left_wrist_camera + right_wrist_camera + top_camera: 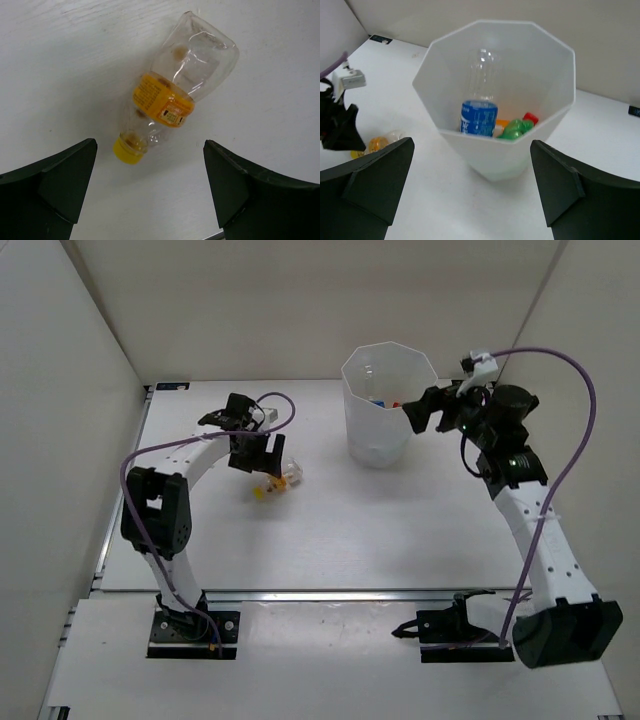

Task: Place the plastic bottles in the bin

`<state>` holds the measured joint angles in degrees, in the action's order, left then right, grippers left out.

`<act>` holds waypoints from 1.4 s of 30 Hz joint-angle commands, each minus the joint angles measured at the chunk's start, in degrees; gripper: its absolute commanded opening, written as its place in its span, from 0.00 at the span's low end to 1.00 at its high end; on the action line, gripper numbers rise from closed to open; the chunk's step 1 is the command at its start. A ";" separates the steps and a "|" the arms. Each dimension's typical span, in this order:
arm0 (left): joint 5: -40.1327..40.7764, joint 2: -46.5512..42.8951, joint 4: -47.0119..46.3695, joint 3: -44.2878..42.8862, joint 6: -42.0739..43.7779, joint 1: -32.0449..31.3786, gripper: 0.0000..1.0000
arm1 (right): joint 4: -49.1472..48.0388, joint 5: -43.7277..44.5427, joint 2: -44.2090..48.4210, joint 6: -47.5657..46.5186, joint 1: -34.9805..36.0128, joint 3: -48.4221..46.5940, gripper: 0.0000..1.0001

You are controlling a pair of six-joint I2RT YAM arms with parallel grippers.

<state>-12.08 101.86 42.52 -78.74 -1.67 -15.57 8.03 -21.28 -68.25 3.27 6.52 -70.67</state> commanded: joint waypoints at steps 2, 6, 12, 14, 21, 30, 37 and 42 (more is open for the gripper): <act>-4.27 3.85 0.81 -4.83 5.71 -1.56 0.99 | -0.39 0.54 10.48 2.09 -3.00 7.65 0.99; -2.08 9.21 0.80 -7.30 6.59 -2.70 0.98 | 0.05 -2.53 17.00 4.03 -7.83 13.45 0.99; 0.90 17.83 4.93 -15.82 5.81 -4.46 0.98 | 3.47 -0.01 24.12 4.38 -9.08 17.23 0.99; 1.00 19.77 5.37 -16.96 5.10 -5.17 0.99 | 5.58 2.28 25.17 4.29 -8.55 17.94 0.99; 5.30 14.61 2.92 -16.19 -1.73 -5.43 0.48 | 13.76 10.03 30.53 4.12 -8.90 22.24 0.99; 4.50 -1.20 -8.13 -18.20 -17.73 -1.56 0.42 | 19.91 19.61 33.01 5.69 -11.96 27.08 0.99; 16.55 -6.95 -29.76 -21.54 -29.51 -10.96 0.53 | 20.44 16.88 32.82 5.70 -16.36 32.43 0.98; 22.42 -0.11 -45.04 -26.80 -35.24 -16.93 0.46 | 19.74 15.57 34.93 5.43 -16.28 33.93 0.99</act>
<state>4.21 97.43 8.69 -103.66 -31.29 -30.35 29.69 -4.58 -35.22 8.82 -9.56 -36.88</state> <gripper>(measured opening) 0.677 0.987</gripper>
